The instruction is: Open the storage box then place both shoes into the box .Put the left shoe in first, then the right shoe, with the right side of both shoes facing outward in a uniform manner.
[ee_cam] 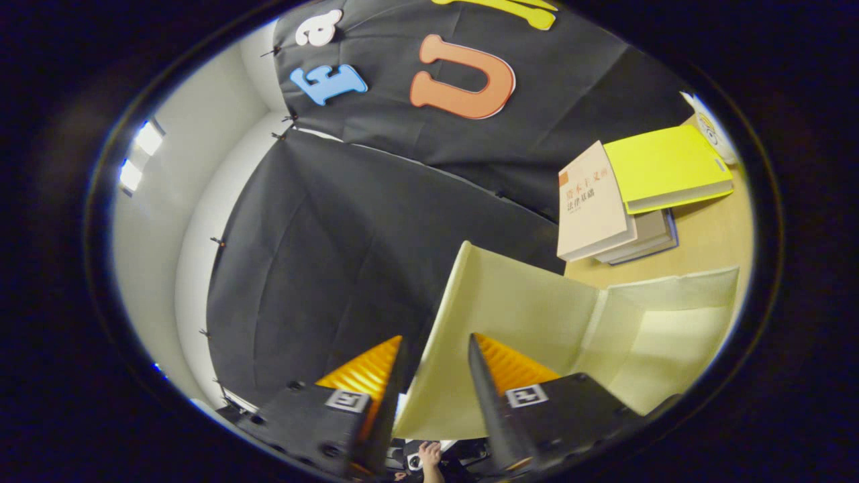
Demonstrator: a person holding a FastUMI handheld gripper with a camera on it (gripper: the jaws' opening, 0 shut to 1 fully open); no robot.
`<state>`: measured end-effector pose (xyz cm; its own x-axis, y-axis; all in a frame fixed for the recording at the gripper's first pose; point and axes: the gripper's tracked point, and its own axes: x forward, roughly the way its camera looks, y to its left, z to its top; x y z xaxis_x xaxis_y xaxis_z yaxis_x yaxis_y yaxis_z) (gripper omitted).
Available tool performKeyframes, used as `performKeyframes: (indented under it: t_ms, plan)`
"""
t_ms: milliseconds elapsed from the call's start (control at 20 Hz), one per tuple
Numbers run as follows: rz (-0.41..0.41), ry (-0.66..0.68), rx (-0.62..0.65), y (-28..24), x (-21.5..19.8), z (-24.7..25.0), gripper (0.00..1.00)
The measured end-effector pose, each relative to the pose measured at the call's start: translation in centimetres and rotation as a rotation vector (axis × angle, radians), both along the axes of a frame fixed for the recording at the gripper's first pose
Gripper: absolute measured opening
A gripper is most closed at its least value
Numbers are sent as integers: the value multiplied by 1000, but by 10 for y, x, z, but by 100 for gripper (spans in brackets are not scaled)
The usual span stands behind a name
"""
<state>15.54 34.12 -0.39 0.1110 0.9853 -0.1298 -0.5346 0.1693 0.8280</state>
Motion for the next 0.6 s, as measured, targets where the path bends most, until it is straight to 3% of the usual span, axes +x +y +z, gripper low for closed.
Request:
performKeyframes:
  t_ms: [150, 400, 600]
  plan:
    - [6, -21, -17, 17, -9, -4, 100]
    - [-38, -15, -66, 9, -11, -25, 100]
    - [-110, -35, -117, -29, -2, -38, 100]
